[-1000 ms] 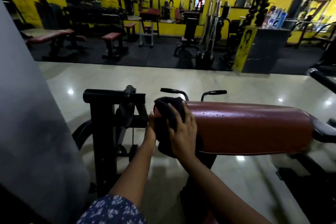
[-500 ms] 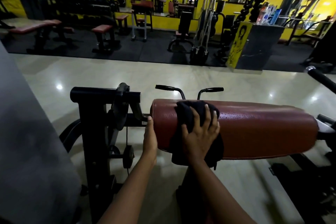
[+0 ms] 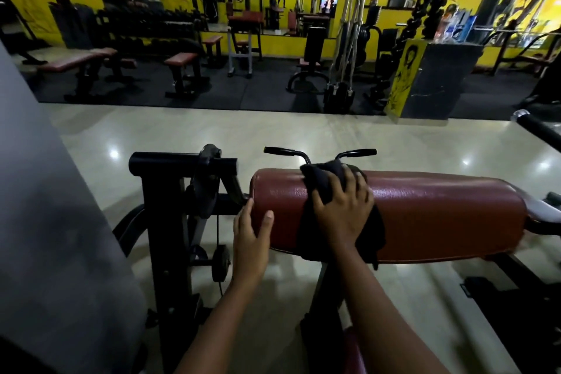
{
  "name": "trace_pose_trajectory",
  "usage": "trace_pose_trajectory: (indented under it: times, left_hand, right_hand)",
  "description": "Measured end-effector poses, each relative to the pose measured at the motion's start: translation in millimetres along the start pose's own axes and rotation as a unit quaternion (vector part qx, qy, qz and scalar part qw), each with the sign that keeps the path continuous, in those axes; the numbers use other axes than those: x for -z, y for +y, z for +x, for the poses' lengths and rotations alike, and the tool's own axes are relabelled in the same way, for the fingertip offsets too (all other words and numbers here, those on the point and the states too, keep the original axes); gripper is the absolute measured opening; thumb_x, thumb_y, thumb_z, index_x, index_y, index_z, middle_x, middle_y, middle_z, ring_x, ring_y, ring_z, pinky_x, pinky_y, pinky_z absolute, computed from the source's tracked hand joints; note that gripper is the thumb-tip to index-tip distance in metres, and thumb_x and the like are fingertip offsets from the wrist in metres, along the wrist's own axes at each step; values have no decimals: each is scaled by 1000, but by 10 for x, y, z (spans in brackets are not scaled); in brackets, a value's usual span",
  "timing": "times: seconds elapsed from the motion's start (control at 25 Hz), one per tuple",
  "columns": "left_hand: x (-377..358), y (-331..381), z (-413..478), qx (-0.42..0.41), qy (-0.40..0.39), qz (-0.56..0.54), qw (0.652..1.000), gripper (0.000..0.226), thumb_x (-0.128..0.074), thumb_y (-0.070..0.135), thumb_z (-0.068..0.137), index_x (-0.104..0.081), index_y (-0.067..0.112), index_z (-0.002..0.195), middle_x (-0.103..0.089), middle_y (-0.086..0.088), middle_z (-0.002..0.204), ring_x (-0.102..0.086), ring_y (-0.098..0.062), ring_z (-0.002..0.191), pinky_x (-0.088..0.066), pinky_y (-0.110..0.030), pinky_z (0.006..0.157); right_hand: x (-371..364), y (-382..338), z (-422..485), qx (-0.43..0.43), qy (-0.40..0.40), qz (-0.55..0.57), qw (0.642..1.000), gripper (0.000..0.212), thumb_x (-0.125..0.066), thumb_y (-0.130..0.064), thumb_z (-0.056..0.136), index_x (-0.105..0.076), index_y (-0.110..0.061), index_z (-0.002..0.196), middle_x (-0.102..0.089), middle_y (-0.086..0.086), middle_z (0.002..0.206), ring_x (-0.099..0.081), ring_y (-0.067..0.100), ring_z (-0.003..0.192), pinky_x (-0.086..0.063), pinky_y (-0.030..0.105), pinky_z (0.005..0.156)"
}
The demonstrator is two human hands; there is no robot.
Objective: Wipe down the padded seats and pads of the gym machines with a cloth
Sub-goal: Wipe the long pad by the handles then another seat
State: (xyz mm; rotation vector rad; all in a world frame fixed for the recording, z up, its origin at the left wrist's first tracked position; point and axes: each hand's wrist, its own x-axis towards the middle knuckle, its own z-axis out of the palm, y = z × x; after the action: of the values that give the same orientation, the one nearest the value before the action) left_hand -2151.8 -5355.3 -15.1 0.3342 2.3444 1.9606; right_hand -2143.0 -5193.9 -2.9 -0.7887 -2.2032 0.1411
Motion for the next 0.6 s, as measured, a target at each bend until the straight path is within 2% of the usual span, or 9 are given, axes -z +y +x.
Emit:
trace_pose_trajectory:
  times: [0.08, 0.16, 0.24, 0.28, 0.32, 0.44, 0.52, 0.6]
  left_hand:
    - [-96, 36, -178, -83, 22, 84, 993, 67, -44, 57, 88, -32, 24, 145, -24, 5, 153, -22, -12, 142, -24, -35, 116]
    - [-272, 82, -268, -195, 15, 143, 970, 71, -32, 65, 85, -31, 24, 144, -24, 11, 150, -14, -5, 143, -13, -28, 119]
    - [-500, 163, -198, -298, -6, 192, 935, 67, -22, 62, 91, -33, 20, 142, -29, 9, 148, -12, 0, 142, -3, -24, 119]
    - [-596, 218, -117, -329, -15, 216, 919, 65, -20, 58, 94, -36, 18, 141, -34, 5, 148, -15, -1, 141, -4, -25, 118]
    - [-700, 267, -4, -356, -19, 238, 903, 62, -21, 54, 95, -40, 15, 140, -40, 1, 146, -21, -5, 140, -8, -28, 118]
    - [-950, 342, 392, -424, -33, 341, 839, 58, -19, 47, 99, -49, 11, 134, -55, -7, 135, -45, -20, 130, -21, -40, 113]
    - [-1077, 297, 538, -433, -25, 441, 786, 59, -20, 47, 99, -53, 10, 131, -59, -10, 130, -54, -25, 123, -26, -43, 108]
    - [-1146, 218, 564, -440, 12, 472, 764, 54, -33, 43, 93, -57, 8, 128, -62, -12, 126, -57, -27, 119, -31, -42, 105]
  right_hand:
    - [-34, -47, -213, -54, 38, 16, 998, 50, -45, -48, 75, -58, -25, 118, -46, 9, 140, -32, 31, 131, -26, 50, 105]
    - [-84, -53, -434, 12, 40, 17, 999, 53, -43, -46, 80, -46, -28, 129, -34, 8, 146, -26, 32, 135, -19, 51, 108]
    - [-86, 153, -440, 114, 17, 17, 993, 54, -41, -44, 84, -37, -31, 136, -27, 5, 149, -24, 29, 138, -19, 49, 110]
    - [-78, 315, -348, 135, 12, 22, 991, 54, -41, -44, 84, -37, -31, 136, -28, 4, 149, -25, 28, 138, -21, 47, 109]
    - [-57, 497, -255, 127, 13, 19, 992, 54, -41, -46, 83, -40, -31, 134, -30, 4, 148, -27, 27, 137, -23, 46, 108]
    - [102, 1030, 122, 26, 38, -14, 999, 53, -43, -49, 77, -57, -27, 123, -48, 7, 138, -33, 28, 131, -25, 42, 101]
    - [298, 1338, 446, -27, 6, -14, 1000, 54, -38, -49, 76, -63, -23, 116, -55, 7, 132, -39, 30, 128, -27, 42, 101]
    - [402, 1403, 622, -66, -27, -12, 997, 57, -33, -50, 76, -63, -21, 116, -56, 7, 130, -40, 31, 128, -26, 44, 104]
